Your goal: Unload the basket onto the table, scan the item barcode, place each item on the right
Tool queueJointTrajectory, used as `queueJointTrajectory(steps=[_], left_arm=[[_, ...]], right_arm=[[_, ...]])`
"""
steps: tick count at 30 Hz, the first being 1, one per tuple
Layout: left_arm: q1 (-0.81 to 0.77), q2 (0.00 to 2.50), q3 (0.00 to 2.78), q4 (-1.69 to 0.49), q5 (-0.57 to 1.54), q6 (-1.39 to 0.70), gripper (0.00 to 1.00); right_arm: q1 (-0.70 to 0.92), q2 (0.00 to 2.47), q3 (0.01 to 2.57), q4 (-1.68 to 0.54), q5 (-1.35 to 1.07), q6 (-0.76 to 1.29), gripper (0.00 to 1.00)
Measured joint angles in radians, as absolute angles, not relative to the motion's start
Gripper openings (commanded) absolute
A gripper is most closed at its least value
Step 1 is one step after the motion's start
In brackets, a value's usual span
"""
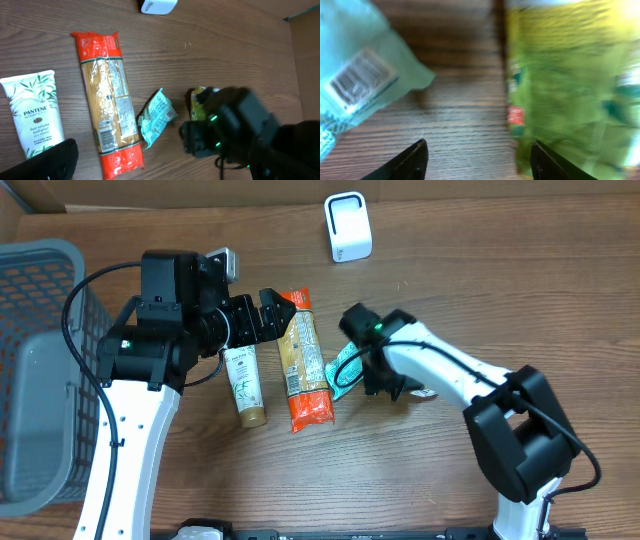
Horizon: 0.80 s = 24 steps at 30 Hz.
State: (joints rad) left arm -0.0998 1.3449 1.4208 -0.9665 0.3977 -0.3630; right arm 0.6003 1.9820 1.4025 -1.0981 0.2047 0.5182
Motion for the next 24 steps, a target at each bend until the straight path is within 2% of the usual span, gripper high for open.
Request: queueJointTrajectory(steps=[3, 4, 11, 24], left_arm=[[-0.1, 1.345, 1.421, -0.966, 0.398, -0.363, 1.0], [-0.1, 1.345, 1.421, -0.966, 0.398, -0.363, 1.0], [-0.1, 1.345, 1.421, -0.966, 0.398, -0.363, 1.0], [-0.1, 1.345, 1.421, -0.966, 0.398, -0.363, 1.0]], right_arm=[[0.541, 1.931, 1.436, -1.119, 0.187, 0.503, 0.8], [0.524, 1.909, 1.442, -1.122, 0.186, 0.495, 0.81], [0.412, 1.773, 1.48, -1.164, 0.068, 0.388, 0.81], [0.421, 1.778, 1.293, -1.033, -0.165, 0.301, 0.77]])
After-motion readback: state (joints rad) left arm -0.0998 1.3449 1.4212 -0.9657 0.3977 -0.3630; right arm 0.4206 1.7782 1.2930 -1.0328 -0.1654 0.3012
